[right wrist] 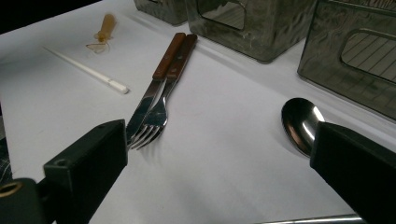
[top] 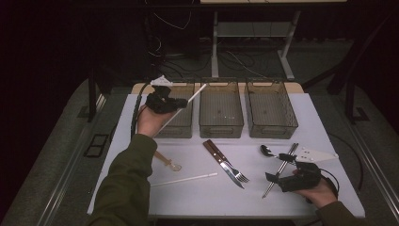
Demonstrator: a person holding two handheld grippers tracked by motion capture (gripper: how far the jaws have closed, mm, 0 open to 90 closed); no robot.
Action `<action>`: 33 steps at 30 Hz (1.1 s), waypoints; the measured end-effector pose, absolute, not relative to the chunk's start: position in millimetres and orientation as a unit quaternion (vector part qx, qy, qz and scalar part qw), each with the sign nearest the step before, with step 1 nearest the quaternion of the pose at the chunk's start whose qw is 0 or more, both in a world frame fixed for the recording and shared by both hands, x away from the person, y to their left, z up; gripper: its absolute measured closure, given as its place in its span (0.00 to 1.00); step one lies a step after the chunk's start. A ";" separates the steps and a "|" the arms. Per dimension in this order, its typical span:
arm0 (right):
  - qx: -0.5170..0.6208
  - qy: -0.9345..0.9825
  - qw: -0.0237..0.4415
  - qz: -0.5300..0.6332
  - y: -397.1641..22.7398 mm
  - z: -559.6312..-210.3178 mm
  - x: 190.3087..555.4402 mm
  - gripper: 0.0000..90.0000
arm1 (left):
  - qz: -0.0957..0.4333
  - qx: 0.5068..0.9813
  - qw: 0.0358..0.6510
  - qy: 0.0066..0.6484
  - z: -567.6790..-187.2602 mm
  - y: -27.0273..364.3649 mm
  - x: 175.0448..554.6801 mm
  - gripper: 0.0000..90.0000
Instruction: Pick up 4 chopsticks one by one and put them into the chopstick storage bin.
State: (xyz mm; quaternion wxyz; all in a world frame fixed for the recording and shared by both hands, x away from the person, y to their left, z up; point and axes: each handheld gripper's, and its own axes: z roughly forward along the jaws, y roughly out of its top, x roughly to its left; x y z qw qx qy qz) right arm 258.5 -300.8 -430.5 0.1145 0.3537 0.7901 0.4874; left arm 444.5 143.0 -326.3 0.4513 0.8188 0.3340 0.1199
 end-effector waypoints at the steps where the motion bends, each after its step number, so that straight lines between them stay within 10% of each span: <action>1: 0.354 0.790 0.114 0.488 -300.8 -430.4 258.5 0.04 | 0.122 0.817 0.453 0.336 -324.7 145.0 448.5 0.93; 33: 0.354 0.788 0.111 0.492 -302.0 -429.6 255.4 0.04 | 0.162 0.789 0.387 0.449 -370.5 160.9 522.3 0.93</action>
